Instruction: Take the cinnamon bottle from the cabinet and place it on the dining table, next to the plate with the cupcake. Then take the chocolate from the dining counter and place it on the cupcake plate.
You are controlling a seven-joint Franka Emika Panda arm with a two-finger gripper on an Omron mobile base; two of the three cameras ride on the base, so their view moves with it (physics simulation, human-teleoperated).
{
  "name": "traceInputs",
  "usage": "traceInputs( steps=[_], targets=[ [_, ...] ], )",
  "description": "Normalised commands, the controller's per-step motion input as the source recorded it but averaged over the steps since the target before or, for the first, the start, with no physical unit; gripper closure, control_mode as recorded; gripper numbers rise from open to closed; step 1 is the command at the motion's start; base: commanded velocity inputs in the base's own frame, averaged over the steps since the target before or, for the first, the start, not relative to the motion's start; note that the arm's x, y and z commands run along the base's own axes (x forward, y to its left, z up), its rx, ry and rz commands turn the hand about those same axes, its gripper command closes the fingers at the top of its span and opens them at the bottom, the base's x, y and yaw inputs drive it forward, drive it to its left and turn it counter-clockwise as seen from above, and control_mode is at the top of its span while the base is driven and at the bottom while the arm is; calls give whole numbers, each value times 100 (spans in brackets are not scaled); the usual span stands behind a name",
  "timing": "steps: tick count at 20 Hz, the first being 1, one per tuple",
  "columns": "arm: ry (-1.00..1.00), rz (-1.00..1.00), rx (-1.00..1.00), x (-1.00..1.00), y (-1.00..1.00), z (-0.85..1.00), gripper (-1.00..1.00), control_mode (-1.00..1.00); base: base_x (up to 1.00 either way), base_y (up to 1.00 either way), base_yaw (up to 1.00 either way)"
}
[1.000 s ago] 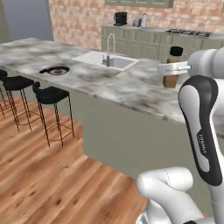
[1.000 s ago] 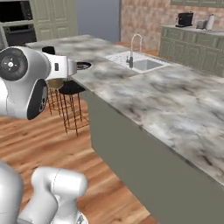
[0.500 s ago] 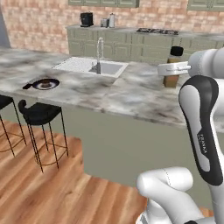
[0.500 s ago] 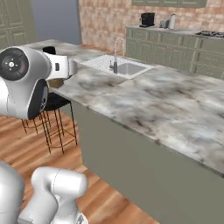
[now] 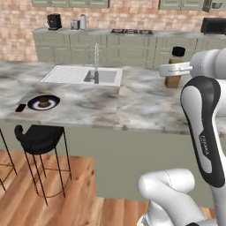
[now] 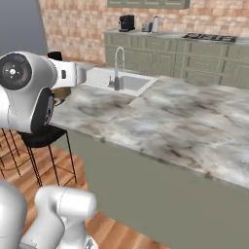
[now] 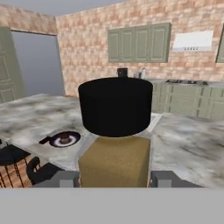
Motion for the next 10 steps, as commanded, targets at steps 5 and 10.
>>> traceInputs(
  steps=[5,10],
  targets=[
    [0,0,0,0,0,0,100,100,79,100,-38],
    [0,0,0,0,0,0,100,100,69,96,-30]
  ],
)
